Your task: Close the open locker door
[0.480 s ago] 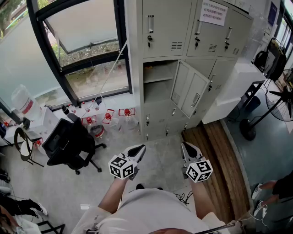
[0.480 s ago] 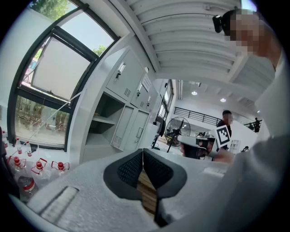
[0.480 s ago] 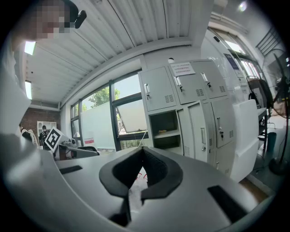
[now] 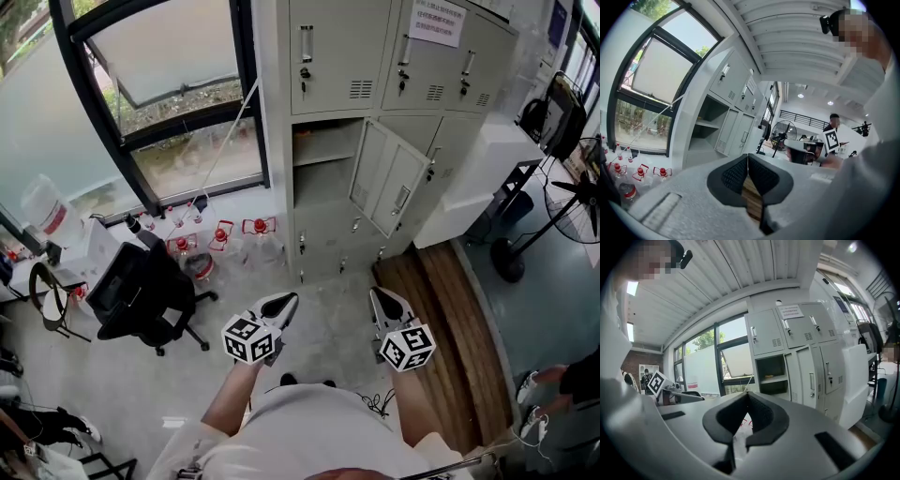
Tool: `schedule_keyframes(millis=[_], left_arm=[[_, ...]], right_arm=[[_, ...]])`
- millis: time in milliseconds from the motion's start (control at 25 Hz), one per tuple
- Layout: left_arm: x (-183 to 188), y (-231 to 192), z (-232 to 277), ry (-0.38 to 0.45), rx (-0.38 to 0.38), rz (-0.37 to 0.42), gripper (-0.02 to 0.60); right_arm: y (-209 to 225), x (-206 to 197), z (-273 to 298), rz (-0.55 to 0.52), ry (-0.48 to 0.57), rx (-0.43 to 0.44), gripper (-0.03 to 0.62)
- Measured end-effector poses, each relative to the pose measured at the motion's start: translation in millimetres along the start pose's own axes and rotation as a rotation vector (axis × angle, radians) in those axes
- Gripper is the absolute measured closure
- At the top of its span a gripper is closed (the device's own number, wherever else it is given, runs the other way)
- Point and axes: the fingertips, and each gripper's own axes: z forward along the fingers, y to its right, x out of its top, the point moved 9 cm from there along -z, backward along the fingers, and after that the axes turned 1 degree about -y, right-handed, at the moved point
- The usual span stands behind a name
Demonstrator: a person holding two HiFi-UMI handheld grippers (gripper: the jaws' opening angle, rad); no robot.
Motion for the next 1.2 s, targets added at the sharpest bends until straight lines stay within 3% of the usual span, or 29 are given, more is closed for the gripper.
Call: schedule_keyframes(millis=[880, 1200], left_arm=[[-5.6, -17.8, -3.3, -0.023, -0.02, -0.02, 0.566], [-7.9, -28.9, -4.1, -0.035, -0.043, -0.029, 0.566]], right_arm=[[-4.6, -4.7, 9.7, 0.01, -0.014, -0.083, 0.582], [-12.5, -7.7, 16.0, 0.009, -0.032, -0.108, 0.526]])
